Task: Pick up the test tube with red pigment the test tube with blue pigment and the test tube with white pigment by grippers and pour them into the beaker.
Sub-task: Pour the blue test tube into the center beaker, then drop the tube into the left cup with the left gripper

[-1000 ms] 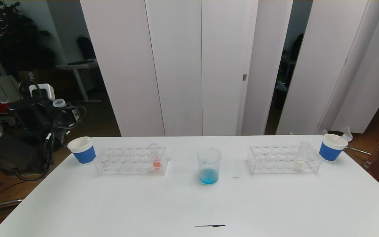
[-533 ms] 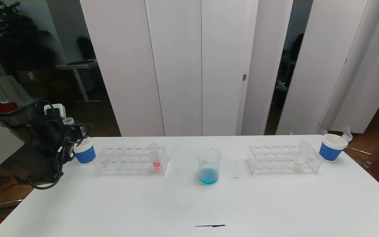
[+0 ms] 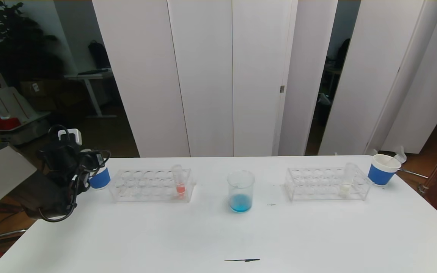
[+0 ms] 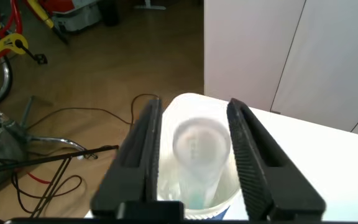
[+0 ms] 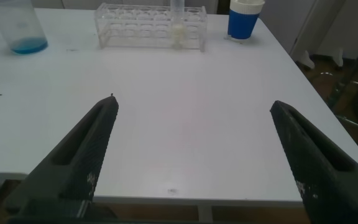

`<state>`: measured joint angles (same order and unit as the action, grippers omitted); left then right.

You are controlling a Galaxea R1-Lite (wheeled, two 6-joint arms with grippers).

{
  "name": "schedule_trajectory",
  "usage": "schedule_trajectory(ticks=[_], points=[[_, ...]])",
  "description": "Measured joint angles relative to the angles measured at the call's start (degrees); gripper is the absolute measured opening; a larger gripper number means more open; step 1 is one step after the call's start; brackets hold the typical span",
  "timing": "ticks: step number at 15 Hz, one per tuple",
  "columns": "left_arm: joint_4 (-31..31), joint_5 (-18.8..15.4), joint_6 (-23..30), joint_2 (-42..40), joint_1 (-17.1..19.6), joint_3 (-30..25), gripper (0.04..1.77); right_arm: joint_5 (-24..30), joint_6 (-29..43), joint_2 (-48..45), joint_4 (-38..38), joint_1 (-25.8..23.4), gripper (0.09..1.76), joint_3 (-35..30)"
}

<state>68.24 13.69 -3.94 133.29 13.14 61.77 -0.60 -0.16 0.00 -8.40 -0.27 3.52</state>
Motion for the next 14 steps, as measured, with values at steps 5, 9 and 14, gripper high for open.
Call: schedule_trajectory(ticks=[5,9,14], points=[[-0.1,0.0,-0.2,0.1,-0.1,0.1,1.75,0.0,0.0,0.0,0.0,0.0,1.75,0.0],[-0.1,0.0,-0.3,-0.7,-0.2,0.0,1.75,0.0,0.0,0.0,0.0,0.0,1.75,0.0],[-1.2,0.0,-0.3,-2.8,-0.2,-0.6,1.75,0.0,0.0,0.0,0.0,0.0,1.75,0.0]])
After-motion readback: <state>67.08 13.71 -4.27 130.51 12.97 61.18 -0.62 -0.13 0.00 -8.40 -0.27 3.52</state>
